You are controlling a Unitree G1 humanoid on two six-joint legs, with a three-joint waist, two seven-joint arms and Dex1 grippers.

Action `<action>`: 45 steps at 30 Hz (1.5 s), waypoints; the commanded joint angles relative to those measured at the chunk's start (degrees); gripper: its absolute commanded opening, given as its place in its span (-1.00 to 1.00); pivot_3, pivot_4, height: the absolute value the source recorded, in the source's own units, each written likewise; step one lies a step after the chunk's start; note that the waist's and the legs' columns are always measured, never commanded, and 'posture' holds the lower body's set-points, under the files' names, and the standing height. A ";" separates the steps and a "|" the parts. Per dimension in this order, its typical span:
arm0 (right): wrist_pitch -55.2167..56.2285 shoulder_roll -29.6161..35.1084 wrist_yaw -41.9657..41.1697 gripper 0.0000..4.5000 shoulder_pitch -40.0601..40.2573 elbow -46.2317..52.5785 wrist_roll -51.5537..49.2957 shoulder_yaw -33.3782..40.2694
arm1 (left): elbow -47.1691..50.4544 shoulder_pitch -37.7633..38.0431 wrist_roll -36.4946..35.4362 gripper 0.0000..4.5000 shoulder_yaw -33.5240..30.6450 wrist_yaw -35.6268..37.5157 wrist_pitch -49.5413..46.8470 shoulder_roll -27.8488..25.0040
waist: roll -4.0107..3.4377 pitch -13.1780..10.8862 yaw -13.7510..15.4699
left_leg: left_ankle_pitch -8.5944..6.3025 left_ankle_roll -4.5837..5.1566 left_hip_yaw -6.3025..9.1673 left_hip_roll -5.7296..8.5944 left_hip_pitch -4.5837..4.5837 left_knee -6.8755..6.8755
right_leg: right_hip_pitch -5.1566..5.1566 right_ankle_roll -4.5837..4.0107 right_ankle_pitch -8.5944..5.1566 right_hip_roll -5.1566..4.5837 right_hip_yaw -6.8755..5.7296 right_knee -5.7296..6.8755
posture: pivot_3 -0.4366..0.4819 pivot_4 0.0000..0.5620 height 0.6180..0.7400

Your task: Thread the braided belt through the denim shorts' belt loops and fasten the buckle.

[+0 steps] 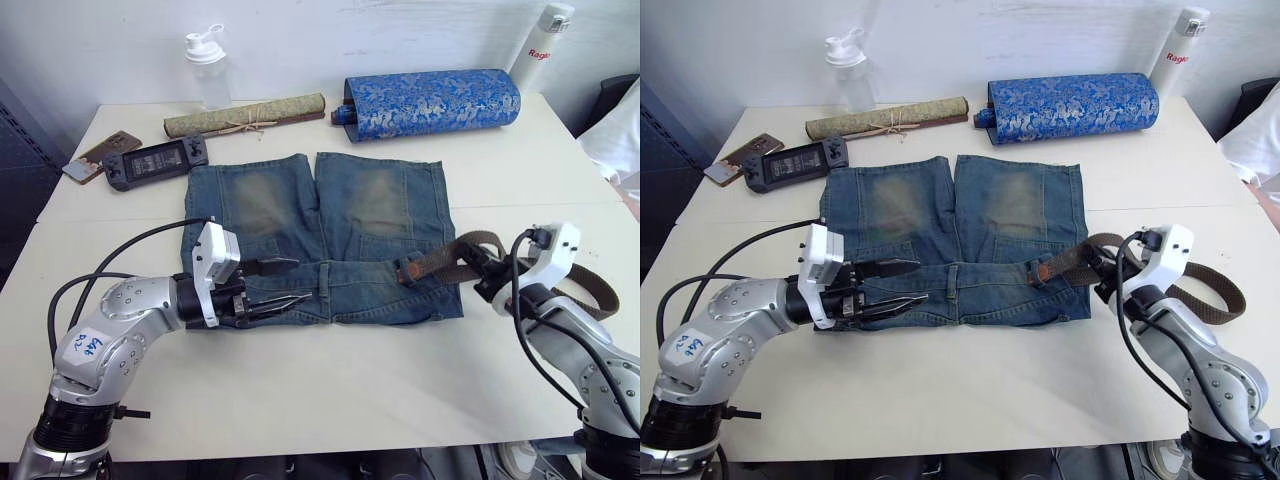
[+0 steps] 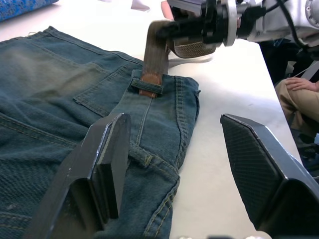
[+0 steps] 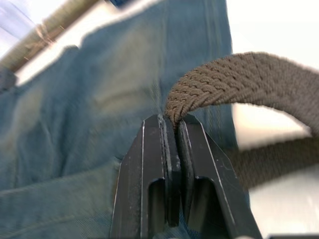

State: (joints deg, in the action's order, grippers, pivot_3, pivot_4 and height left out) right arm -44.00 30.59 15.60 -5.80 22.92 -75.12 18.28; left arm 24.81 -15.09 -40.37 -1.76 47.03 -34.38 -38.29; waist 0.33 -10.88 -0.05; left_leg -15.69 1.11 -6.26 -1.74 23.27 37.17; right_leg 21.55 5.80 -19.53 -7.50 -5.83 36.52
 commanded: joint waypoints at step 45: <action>6.37 -20.09 8.10 -1.00 1.22 -5.21 -21.36 2.20 | -45.00 -21.13 68.22 0.42 29.17 -31.50 57.54 21.62 | 0.02 0.01 1.29 | -0.17 0.46 -0.15 0.05 0.02 0.12 | 0.05 0.10 0.06 -0.10 -0.16 0.09 | -0.05 -0.47 0.63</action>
State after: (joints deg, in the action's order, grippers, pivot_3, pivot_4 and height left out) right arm -37.75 10.60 24.40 -5.00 15.32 -95.37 20.83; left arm -18.14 -35.58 26.67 27.66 17.09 22.73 -17.41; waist 0.35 -10.87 1.24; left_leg -15.86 1.58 -6.42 -1.69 23.29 37.30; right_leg 21.60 5.91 -19.47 -7.61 -5.99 36.62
